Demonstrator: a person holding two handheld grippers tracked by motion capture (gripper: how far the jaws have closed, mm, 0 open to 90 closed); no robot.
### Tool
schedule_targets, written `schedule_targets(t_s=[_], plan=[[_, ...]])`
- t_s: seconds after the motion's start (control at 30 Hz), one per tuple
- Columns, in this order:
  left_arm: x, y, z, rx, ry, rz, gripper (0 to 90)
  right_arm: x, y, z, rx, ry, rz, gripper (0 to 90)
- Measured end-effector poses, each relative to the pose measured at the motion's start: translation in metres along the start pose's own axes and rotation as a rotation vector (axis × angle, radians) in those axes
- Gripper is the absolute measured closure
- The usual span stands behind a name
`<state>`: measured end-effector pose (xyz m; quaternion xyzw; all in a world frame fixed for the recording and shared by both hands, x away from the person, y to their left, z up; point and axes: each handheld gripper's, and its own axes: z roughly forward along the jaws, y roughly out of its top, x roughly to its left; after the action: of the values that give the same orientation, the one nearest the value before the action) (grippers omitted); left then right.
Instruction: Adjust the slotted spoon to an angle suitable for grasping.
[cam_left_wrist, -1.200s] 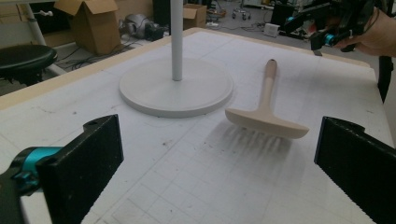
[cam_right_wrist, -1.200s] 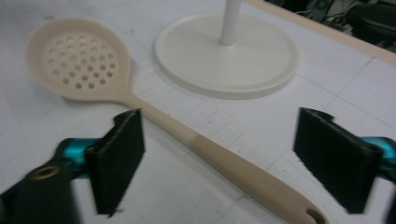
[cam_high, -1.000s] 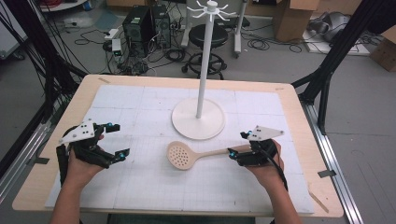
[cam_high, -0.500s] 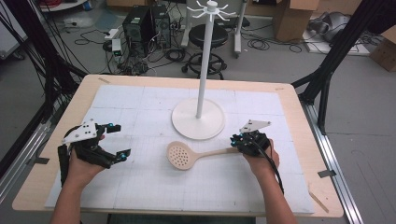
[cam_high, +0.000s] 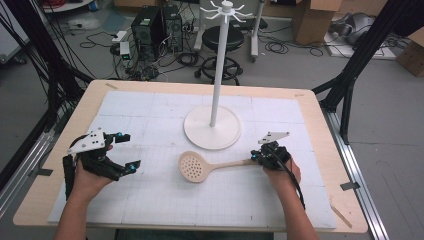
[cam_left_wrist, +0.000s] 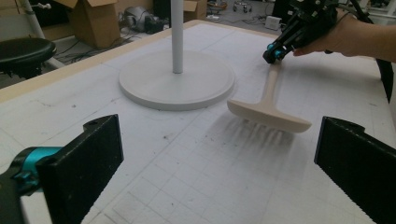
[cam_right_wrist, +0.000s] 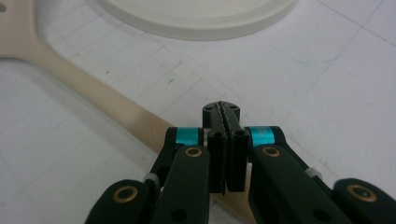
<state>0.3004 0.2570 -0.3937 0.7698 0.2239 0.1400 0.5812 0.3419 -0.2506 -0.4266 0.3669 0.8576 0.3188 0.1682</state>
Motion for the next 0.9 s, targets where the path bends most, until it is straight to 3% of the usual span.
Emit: schedule_targets(t_s=[0.3,0.53,0.67,0.73,0.77,0.83,0.9], plan=[[0.000,0.000,0.000,0.003,0.003,0.000,1.7,0.004,-0.006,-0.006,0.003,0.030,0.009,89.7],[0.000,0.000,0.000,0.005,0.003,0.001,1.7,0.017,-0.012,-0.014,0.011,0.053,-0.033,89.7],[0.000,0.000,0.001,0.007,0.000,0.002,1.7,0.017,-0.015,-0.016,0.002,0.068,-0.018,89.2],[-0.001,0.000,0.001,0.007,0.001,0.002,1.8,0.017,-0.015,-0.016,-0.004,0.070,-0.020,86.8],[0.000,0.000,0.000,0.007,0.005,0.001,1.8,0.016,-0.016,-0.018,-0.041,0.086,-0.009,76.6],[0.000,0.000,0.000,0.005,0.003,0.000,1.7,0.016,-0.015,-0.020,-0.062,0.103,-0.010,73.6],[0.000,0.000,0.000,0.005,0.001,0.000,1.7,0.020,-0.010,-0.026,-0.101,0.122,-0.054,61.5]])
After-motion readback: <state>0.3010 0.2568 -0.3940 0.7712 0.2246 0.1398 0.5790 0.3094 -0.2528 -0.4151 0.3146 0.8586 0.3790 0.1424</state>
